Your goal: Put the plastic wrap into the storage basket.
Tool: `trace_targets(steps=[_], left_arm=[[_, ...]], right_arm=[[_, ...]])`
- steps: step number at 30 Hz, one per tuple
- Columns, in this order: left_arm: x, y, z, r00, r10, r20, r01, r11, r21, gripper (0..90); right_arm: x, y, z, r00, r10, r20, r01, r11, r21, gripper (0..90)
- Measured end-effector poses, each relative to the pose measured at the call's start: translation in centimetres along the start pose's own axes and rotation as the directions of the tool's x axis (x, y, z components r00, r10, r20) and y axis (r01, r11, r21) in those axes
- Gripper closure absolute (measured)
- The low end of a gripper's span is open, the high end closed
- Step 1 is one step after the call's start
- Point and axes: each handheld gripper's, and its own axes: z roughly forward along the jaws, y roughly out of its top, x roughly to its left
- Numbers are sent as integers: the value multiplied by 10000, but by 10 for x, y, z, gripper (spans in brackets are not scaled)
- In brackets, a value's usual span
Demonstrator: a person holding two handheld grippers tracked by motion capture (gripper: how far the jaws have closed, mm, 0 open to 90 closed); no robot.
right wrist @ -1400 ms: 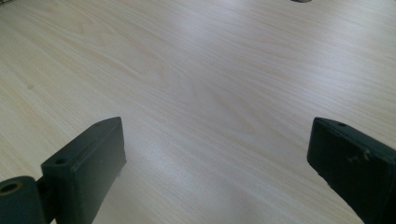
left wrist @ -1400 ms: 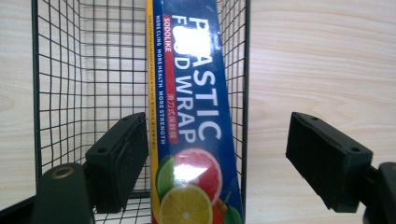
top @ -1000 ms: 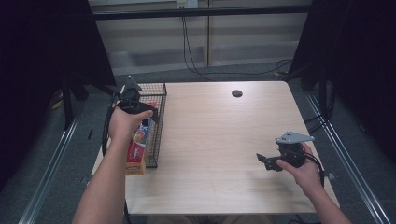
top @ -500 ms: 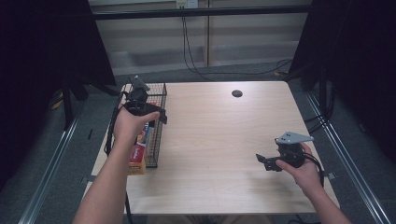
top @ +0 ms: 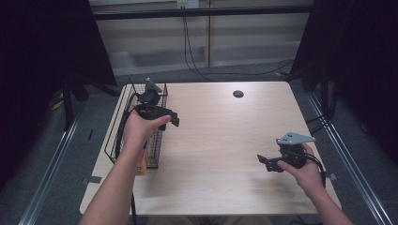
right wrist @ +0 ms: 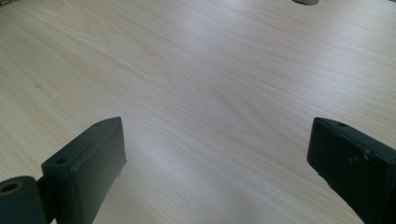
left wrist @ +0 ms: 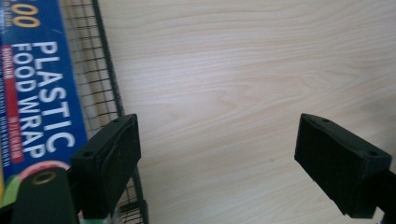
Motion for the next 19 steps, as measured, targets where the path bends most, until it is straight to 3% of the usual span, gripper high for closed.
trace_targets(steps=[5,13,19], left_arm=[[-9,-5,6,9991,409,72,-409,9992,4,134],[-20,-14,15,9964,766,374,-752,9965,-371,117],[-29,-21,24,9903,1262,576,-1223,9902,-673,97]], right_arm=[[0,0,1,10000,-31,-57,31,10000,17,42],[1,0,3,9999,-98,-110,99,9999,77,42],[1,-1,6,9997,-71,-228,76,9997,211,39]])
